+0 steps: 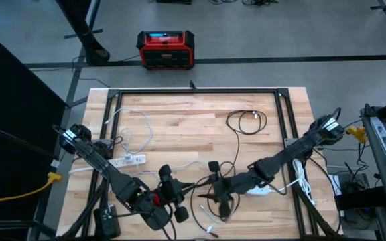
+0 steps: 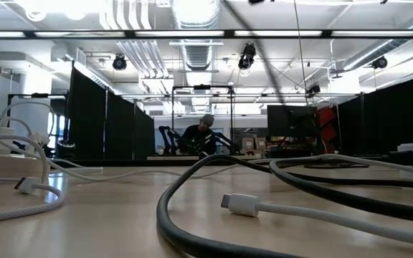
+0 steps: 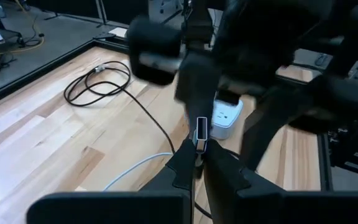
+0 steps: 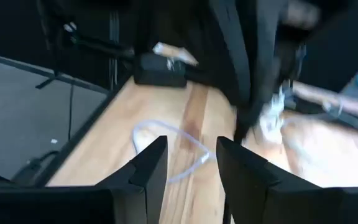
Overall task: Insert USB
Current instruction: Insert the black charger cable into the white charger adapter connected to the left white outlet extension
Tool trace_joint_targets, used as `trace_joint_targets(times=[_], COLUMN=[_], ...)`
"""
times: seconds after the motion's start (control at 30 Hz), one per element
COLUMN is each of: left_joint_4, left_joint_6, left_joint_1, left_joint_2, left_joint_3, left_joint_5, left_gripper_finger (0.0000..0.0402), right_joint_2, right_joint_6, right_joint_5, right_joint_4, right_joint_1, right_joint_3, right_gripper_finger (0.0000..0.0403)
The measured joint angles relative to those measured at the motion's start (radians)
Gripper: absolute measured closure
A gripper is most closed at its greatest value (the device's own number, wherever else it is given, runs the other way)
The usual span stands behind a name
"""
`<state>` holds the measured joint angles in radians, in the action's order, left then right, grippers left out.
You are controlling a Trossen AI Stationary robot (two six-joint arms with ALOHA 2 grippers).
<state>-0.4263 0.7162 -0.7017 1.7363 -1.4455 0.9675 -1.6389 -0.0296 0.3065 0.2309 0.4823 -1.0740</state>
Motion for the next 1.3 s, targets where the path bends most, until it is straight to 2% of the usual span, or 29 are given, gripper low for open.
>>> trace_joint_targets(times=[0.2,0.37,0.43,0.57,0.67,0.87,1.03,1.17,1.3], left_joint_4=[0.004,0.003,-0.001,-0.002,-0.003,-0.003,-0.002,-0.001,-0.004], left_joint_6=[-0.002,-0.002,-0.001,0.0,0.0,0.0,0.0,0.0,0.0], left_joint_1=[-0.002,-0.002,-0.003,-0.003,-0.004,-0.004,-0.004,-0.004,-0.004], left_joint_2=[0.0,0.0,0.0,0.0,0.0,0.0,0.0,0.001,0.001], left_joint_3=[0.0,0.0,0.0,0.0,0.0,0.0,0.0,0.0,0.0], left_joint_5=[-0.001,-0.009,-0.009,-0.009,-0.009,-0.009,-0.009,-0.016,-0.016], left_gripper_finger=[0.0396,0.0396,0.0396,0.0396,0.0396,0.0396,0.0396,0.0396,0.0396], right_joint_2=[-0.004,0.005,0.01,0.03,0.056,0.067,0.03,0.011,0.01], right_joint_6=[0.005,-0.008,-0.007,0.012,0.019,0.03,0.04,0.056,0.035], right_joint_5=[0.0,0.008,0.003,-0.106,-0.124,-0.015,0.0,0.002,0.001], right_joint_4=[0.018,0.019,0.01,-0.027,-0.085,-0.097,-0.086,-0.064,-0.062], right_joint_1=[-0.003,-0.003,0.0,0.012,0.017,0.007,-0.016,-0.022,-0.016], right_joint_3=[-0.001,-0.001,-0.001,-0.002,-0.002,-0.002,-0.002,-0.002,-0.002], right_gripper_finger=[0.031,0.0384,0.0396,0.0368,0.0338,0.027,0.0234,0.0242,0.0311])
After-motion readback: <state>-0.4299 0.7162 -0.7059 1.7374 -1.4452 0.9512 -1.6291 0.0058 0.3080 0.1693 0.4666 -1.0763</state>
